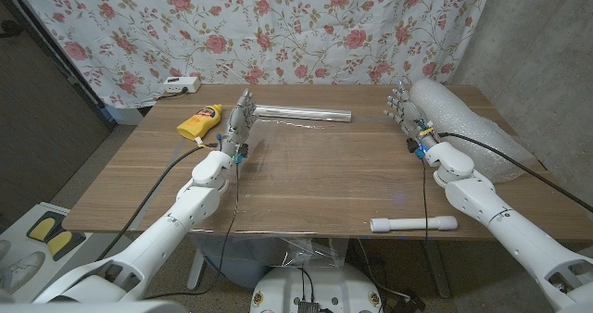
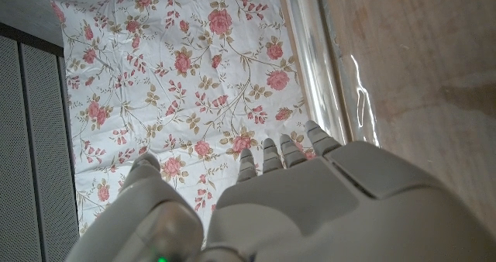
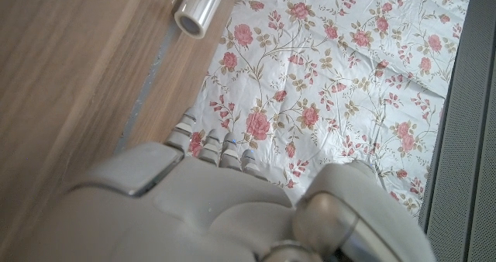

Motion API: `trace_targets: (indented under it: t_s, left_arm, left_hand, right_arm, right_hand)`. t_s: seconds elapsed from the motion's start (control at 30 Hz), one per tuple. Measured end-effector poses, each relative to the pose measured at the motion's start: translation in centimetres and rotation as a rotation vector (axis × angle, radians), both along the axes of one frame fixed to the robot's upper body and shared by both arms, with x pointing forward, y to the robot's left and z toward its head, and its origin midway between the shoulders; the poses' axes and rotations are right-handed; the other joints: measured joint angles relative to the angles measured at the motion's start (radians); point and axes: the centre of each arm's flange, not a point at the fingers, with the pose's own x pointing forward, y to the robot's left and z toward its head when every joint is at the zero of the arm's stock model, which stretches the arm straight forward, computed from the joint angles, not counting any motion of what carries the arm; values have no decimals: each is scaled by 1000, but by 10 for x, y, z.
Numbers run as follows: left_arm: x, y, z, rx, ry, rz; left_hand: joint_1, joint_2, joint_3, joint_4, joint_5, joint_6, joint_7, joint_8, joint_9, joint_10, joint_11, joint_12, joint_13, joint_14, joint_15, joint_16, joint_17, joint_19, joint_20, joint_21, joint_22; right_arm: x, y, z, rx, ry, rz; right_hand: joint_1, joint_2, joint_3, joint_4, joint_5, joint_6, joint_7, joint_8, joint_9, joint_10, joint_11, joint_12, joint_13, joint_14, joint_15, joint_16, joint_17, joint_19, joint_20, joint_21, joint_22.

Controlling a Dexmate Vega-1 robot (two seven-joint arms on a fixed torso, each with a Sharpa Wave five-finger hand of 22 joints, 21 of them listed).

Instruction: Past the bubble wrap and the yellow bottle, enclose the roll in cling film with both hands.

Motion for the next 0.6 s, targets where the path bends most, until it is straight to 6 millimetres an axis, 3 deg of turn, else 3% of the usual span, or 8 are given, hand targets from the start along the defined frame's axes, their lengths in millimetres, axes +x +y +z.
trace_targets:
  t_s: [0.6]
  left_arm:
    - [-8, 16, 0, -53, -51, -36]
  left_hand:
    - [0, 0, -4, -4, 0, 4, 4, 0, 0, 0, 0, 0, 0, -6, -6, 0, 0, 4, -4, -8, 0]
  right_arm:
    - [-12, 7, 6, -26, -34, 30]
  right_hand:
    - [16, 0, 6, -6, 0, -7, 7, 0, 0, -4, 4, 0, 0, -11, 0, -6, 0, -8, 0, -4, 0]
